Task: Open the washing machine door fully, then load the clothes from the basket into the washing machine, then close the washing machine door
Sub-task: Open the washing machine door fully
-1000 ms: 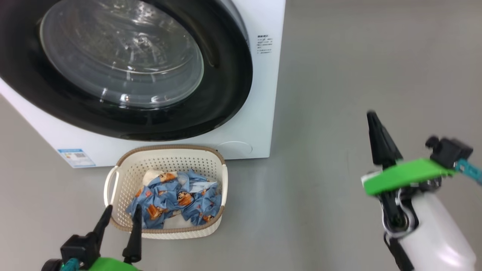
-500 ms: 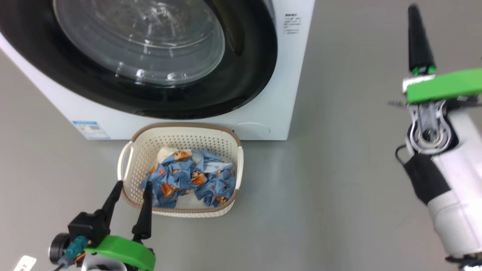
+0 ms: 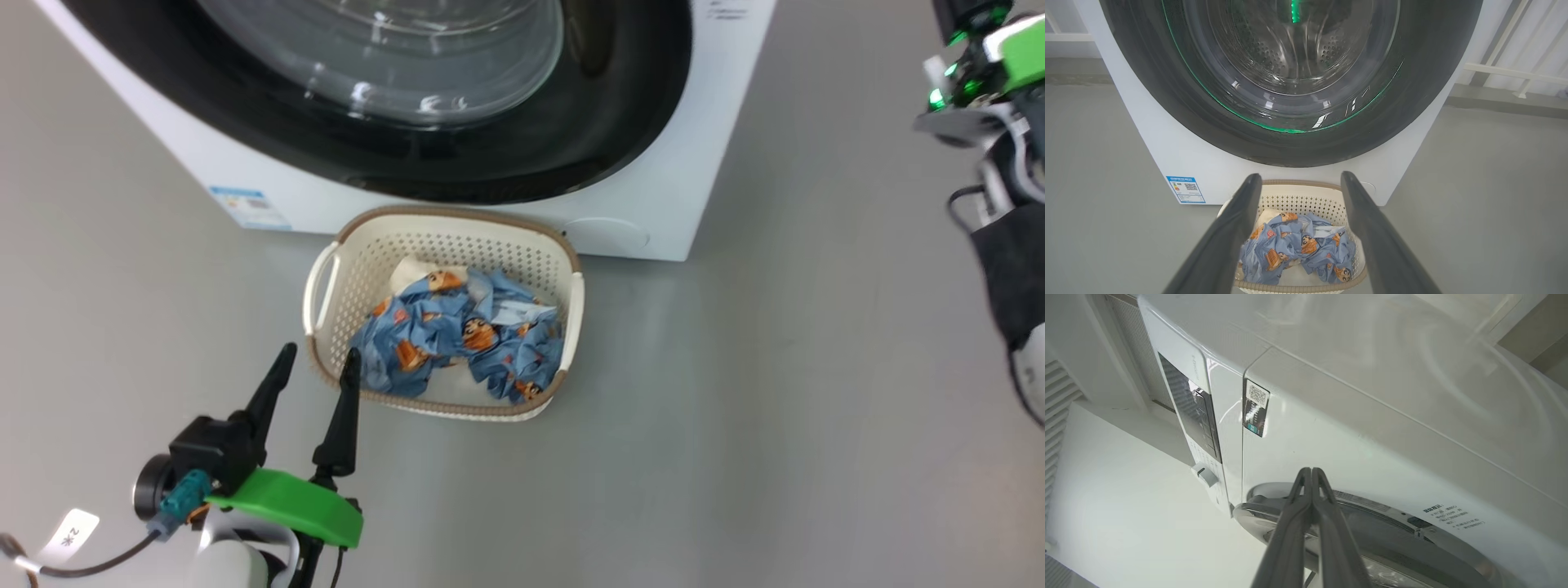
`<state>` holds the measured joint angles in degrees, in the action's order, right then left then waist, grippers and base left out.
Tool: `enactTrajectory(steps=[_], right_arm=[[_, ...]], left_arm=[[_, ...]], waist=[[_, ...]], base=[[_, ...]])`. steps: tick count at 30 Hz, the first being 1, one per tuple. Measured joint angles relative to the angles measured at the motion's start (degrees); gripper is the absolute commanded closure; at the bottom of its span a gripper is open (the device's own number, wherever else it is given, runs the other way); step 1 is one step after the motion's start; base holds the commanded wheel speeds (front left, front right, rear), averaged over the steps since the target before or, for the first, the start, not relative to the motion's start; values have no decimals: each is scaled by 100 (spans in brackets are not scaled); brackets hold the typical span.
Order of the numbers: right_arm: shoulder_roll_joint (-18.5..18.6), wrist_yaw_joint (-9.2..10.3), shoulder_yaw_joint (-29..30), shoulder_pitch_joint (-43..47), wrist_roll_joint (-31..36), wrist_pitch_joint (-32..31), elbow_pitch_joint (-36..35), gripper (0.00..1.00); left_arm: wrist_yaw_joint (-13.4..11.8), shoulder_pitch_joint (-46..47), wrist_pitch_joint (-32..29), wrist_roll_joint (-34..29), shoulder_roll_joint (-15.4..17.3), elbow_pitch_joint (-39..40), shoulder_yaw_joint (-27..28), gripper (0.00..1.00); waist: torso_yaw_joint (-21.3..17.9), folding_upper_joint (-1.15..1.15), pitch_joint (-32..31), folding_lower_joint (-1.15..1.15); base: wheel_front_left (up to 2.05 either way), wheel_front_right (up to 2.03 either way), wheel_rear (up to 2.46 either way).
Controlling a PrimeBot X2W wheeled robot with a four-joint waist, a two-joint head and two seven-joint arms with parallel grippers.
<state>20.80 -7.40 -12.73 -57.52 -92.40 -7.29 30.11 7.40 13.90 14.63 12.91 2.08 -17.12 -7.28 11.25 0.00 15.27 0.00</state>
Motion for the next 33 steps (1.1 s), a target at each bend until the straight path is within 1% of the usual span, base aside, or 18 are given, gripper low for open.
enactTrajectory(steps=[4, 8, 14, 17, 23, 33], right_arm=[[179, 0, -38, -271, -93, -653, 309, 100], [208, 0, -165, -514, -156, -1277, 492, 100], [224, 0, -335, -988, -146, -1800, 759, 100], [229, 0, -402, -1207, -89, -1979, 882, 100], [225, 0, -530, -1480, 22, -2140, 1077, 100], [240, 0, -641, -1664, 225, -2169, 1189, 100]], left_arm=[[0, 53, 1, 52, -7, 23, -91, 0], [0, 83, 1, 168, -22, 45, -166, 0], [0, 277, 0, 298, -27, 118, -311, 0], [0, 387, 1, 346, -31, 168, -371, 0], [0, 505, 1, 471, -34, 198, -474, 0], [0, 543, 1, 571, -52, 215, -566, 0]], waist=[[160, 0, 163, 0], [284, 0, 336, 0], [413, 0, 629, 0], [475, 0, 777, 0], [601, 0, 1017, 0], [774, 0, 1203, 0]], base=[[0, 0, 0], [0, 0, 0], [0, 0, 0], [0, 0, 0], [0, 0, 0], [0, 0, 0]])
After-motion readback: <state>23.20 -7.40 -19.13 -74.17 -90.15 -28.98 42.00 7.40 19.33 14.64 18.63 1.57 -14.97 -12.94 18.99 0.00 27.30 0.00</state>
